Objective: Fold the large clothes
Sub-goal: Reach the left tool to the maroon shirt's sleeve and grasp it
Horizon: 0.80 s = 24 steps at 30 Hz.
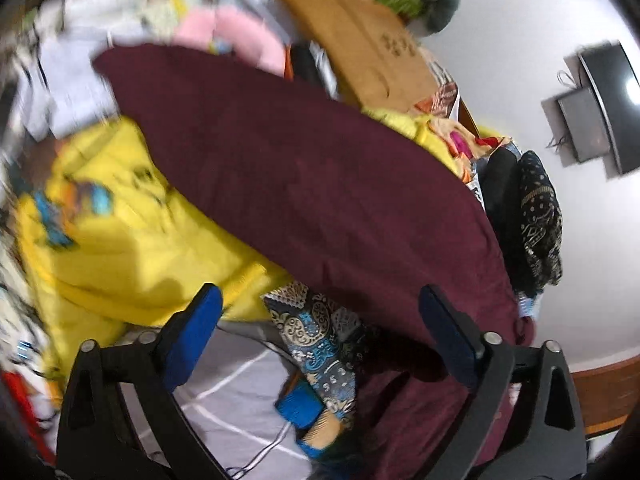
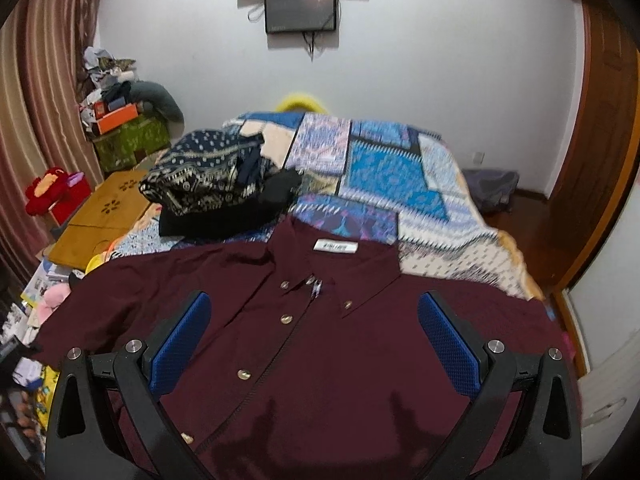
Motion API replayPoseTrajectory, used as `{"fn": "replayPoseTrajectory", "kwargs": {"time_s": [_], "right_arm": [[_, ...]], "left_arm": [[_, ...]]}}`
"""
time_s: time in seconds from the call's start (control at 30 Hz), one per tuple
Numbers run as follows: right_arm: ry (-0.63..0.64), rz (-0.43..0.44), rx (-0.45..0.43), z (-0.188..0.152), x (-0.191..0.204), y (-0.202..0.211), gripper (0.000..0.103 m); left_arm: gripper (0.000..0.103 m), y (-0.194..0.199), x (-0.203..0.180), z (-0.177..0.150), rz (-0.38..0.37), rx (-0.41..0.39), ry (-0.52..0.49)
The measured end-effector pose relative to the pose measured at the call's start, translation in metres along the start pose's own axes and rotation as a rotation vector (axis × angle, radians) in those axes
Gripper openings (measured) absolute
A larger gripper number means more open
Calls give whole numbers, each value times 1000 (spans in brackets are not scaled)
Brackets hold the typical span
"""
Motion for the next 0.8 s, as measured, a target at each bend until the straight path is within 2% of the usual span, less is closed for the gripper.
{"fn": "replayPoseTrajectory", "kwargs": {"time_s": [0.03,0.2,0.3,0.4,0.47,0.6,0.73,0.8], "right_arm": [[-8,11,19,-3,2,-5,103],[-11,8,84,-11,4,-24,103],[-11,-5,111,-15,0,-31,103],[-20,-10,129,-16,-4,-37,103],[-31,-11,140,-19,-7,-39,103],[-53,-7,153,-21,-13,-42,103],[-65,-10,153,-21,-20,-40,103],[-66,-21,147,-21,-25,-38,103]], "left_arm": [[90,-9,2,-1,-17,24,29],[83,-43,9,5,-89,77,120],[73,-52,15,19,-48,39,131],[51,-53,16,32,22,-1,98],[32,-53,17,37,58,-17,84],[10,-41,2,47,125,-73,-13],[8,-11,-36,58,184,-187,-182],[7,5,-66,65,170,-239,-255]]}}
Point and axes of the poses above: each gripper's, at about its wrist camera, not at the fingertips, and y roughly against the way its jaws point, x to its left, z to its top, the point moved 9 cm from there along -y, roughly the way its jaws point, and after that the axes turned 1 degree about -z, right-handed, at the moved point
